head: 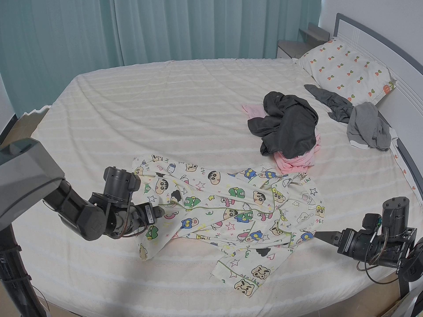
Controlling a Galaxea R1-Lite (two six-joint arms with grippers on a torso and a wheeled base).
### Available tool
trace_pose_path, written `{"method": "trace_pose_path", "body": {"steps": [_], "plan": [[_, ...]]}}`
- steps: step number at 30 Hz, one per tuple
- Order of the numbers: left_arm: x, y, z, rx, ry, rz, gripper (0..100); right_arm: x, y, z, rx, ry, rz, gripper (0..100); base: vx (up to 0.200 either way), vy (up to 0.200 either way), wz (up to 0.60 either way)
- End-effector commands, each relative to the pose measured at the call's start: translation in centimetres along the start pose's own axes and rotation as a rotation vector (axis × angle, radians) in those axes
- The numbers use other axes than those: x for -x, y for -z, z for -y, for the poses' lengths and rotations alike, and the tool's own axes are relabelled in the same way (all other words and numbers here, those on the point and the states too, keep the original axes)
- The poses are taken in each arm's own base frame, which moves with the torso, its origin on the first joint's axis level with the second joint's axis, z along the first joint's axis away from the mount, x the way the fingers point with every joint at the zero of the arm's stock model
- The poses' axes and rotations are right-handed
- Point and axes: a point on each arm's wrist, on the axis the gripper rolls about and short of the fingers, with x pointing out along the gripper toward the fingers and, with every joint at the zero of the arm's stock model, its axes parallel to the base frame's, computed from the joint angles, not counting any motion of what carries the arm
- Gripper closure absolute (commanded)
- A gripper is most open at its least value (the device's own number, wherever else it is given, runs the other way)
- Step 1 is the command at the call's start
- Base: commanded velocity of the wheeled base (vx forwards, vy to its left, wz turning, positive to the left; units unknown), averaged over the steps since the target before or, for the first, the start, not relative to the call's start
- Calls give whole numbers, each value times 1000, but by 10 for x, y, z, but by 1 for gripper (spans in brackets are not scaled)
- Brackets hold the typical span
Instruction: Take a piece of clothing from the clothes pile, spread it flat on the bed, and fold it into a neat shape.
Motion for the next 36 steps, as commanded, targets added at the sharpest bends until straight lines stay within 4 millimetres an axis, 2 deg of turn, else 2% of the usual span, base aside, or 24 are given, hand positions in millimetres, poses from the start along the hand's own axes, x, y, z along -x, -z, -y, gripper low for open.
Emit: {"method": "trace_pose_path", "body": {"steps": [1,4,5,8,13,18,21,22,23,24,25,30,36], "plan": [[-37,18,3,-179,-122,-39,0,2,2,-2,8,-11,-3,0,0,0,0],[-39,20,0,-259,-213,-35,0,2,2,-2,8,-14,-2,0,0,0,0],[-37,19,-4,-291,-276,-27,0,2,2,-2,8,-12,-1,0,0,0,0],[-28,16,-10,-300,-321,-39,0,3,2,-2,8,-11,-2,0,0,0,0],[-3,8,-44,-291,-488,-157,0,4,2,-2,7,-15,2,0,0,0,0],[36,-22,-77,-170,-555,-79,0,7,3,-1,9,-19,0,0,0,0,0],[55,-28,-91,-137,-575,-62,0,7,3,-2,9,-21,2,0,0,0,0],[62,-27,-102,-130,-601,-83,0,7,3,-2,9,-22,3,0,0,0,0],[62,-27,-102,-130,-601,-83,0,7,3,-2,9,-22,3,0,0,0,0],[68,-24,-112,-126,-623,-108,0,7,3,-2,9,-23,4,0,0,0,0],[72,-14,-126,-107,-646,-170,0,7,2,-2,9,-24,5,0,0,0,0],[75,3,-149,-44,-650,-269,0,7,3,-2,8,-24,3,0,0,0,0],[78,-1,-154,8,-573,-266,0,7,2,-2,9,-25,4,0,0,0,0]]}}
